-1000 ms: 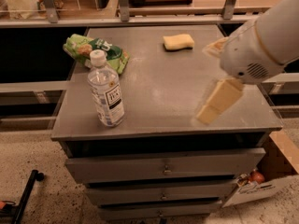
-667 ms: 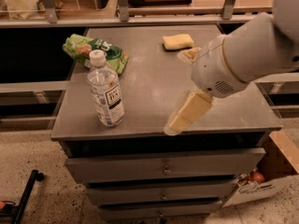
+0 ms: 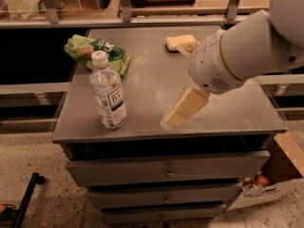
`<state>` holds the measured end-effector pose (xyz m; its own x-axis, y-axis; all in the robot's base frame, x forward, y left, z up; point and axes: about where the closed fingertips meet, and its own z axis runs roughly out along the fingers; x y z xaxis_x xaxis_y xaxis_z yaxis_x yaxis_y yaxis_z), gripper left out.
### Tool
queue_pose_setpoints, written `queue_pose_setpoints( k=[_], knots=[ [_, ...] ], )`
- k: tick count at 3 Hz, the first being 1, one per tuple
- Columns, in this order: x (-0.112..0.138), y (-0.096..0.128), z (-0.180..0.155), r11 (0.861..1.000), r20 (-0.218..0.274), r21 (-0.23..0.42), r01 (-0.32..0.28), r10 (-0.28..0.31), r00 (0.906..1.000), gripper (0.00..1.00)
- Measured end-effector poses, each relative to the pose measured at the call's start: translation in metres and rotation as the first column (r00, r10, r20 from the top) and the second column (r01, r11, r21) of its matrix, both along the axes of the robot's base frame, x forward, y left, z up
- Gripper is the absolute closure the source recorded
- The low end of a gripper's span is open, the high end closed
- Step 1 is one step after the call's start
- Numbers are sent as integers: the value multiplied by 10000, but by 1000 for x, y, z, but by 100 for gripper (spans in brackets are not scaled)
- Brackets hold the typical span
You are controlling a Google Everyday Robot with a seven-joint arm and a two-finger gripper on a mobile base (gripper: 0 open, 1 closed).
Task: Knock blue plastic bottle over
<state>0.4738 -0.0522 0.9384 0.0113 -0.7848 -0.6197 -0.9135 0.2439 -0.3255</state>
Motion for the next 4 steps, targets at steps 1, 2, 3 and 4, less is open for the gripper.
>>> queue_pose_setpoints(
  k=[1, 2, 3, 4],
  knots=[
    [6, 11, -17, 9990, -344, 445, -53, 68, 9994, 0],
    [12, 32, -44, 9956, -796, 931, -56, 131, 9967, 0],
    [17, 51, -70, 9835, -1100, 1808, -23, 225, 9937, 0],
    [24, 73, -86, 9594, -1020, 2812, -222, 529, 9934, 0]
  ],
)
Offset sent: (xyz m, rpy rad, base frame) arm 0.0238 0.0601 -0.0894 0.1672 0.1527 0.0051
